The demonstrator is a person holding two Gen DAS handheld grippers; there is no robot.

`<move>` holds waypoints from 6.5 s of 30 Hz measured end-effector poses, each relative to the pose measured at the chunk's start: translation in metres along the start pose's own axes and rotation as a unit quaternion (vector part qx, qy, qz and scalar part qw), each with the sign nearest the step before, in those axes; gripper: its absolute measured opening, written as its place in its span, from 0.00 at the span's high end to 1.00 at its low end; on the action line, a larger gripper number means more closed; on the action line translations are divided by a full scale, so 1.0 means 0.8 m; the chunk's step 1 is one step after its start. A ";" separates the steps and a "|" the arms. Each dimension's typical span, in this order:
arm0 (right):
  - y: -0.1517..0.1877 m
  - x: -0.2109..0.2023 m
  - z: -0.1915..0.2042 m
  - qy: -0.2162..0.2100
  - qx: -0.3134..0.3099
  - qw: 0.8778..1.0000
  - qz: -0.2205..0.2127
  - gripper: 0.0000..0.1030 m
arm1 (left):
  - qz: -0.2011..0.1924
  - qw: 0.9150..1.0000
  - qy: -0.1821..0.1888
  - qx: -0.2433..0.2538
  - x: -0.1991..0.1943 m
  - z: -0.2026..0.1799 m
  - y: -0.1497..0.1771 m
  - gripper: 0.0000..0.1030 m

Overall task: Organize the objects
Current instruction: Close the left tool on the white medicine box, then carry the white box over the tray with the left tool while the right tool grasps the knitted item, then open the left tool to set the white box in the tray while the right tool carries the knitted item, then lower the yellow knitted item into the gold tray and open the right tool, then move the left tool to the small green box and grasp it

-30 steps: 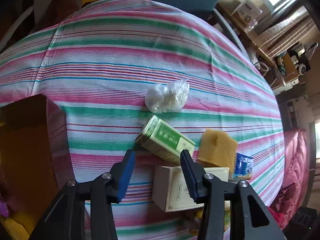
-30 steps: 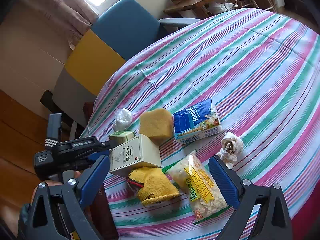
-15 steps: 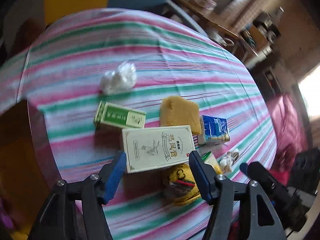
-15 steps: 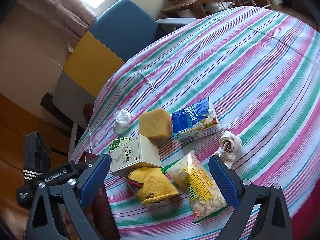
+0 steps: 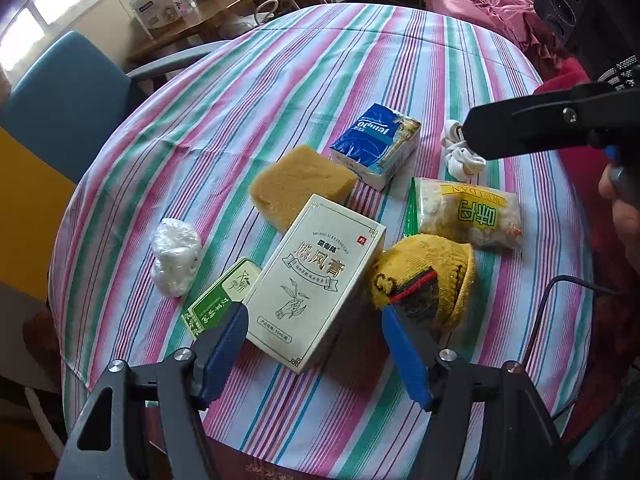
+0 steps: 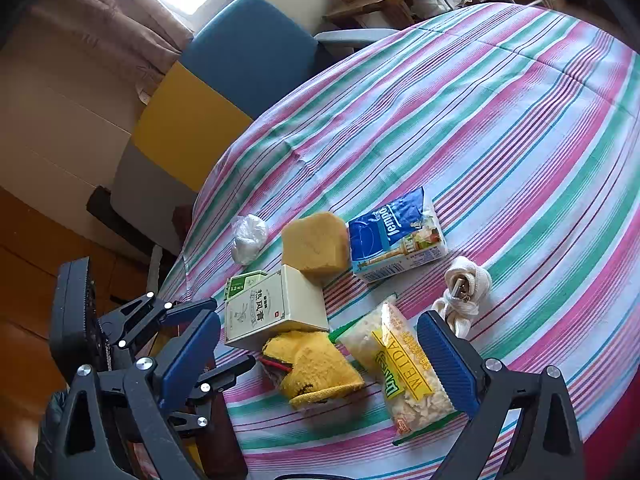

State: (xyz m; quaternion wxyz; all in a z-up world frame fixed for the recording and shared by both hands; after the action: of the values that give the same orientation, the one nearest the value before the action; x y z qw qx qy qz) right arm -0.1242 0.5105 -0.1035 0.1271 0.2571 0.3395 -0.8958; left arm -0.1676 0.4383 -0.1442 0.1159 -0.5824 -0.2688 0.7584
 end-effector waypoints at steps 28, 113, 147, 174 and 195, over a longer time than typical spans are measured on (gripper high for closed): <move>0.000 0.007 -0.001 0.010 -0.017 1.000 0.005 0.03 | -0.030 0.980 0.092 -0.174 -0.020 0.008 0.010 0.46; 0.094 0.050 0.041 0.062 -0.268 0.954 0.123 0.64 | -0.122 0.746 -0.261 -0.600 -0.256 0.216 0.379 0.28; 0.405 0.127 0.386 -0.155 -0.316 0.901 0.254 0.47 | -0.155 0.737 -0.287 -0.592 -0.328 0.079 0.453 0.34; 0.150 0.023 0.189 0.012 -0.337 0.939 0.072 0.22 | -0.139 0.812 -0.307 -0.477 -0.297 0.066 0.324 0.34; -0.010 0.003 -0.027 0.142 -0.103 0.984 -0.008 0.22 | -0.134 0.873 -0.230 -0.408 -0.222 0.030 0.204 0.34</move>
State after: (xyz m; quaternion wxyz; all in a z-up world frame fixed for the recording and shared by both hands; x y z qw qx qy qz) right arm -0.1217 0.5308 -0.1141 0.0957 0.3647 0.4466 -0.8114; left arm -0.1158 0.2096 -0.0828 -0.0966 -0.3456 -0.6490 0.6708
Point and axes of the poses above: each gripper's, at about its wrist camera, not at the fingertips, and x roughly the way its jaws point, z to its left, y to its underside, the point moved 9 cm from there along x, roughly the way its jaws point, and after that the axes turned 15 degrees about -z, right-handed, at the moved point
